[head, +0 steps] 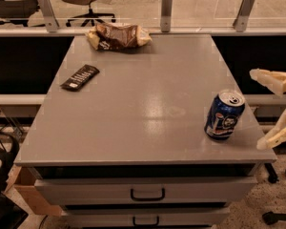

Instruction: Move pepsi can near brown chip bag

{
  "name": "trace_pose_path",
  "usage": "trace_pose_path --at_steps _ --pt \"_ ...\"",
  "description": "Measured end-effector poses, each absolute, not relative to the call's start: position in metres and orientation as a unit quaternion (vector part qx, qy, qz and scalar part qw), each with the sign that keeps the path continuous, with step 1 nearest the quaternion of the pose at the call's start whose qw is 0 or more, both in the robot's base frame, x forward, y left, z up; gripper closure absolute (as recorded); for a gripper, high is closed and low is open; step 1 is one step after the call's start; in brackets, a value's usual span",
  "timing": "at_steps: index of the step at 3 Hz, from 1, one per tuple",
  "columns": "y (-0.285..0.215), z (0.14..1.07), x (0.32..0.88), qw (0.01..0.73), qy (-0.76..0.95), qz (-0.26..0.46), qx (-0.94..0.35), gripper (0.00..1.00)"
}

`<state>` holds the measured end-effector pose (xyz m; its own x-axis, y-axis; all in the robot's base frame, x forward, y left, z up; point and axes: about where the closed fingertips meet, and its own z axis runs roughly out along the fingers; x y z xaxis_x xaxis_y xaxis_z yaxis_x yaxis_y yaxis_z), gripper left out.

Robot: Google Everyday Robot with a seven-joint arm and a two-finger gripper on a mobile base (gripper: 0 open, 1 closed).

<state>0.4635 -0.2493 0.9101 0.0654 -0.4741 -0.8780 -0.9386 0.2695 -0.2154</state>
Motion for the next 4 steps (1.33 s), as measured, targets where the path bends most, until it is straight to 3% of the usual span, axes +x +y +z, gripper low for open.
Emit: trace_pose_path --at_steps 4 --pt "-0.239 0.889 0.473 0.523 0.617 0.301 -0.505 0.0"
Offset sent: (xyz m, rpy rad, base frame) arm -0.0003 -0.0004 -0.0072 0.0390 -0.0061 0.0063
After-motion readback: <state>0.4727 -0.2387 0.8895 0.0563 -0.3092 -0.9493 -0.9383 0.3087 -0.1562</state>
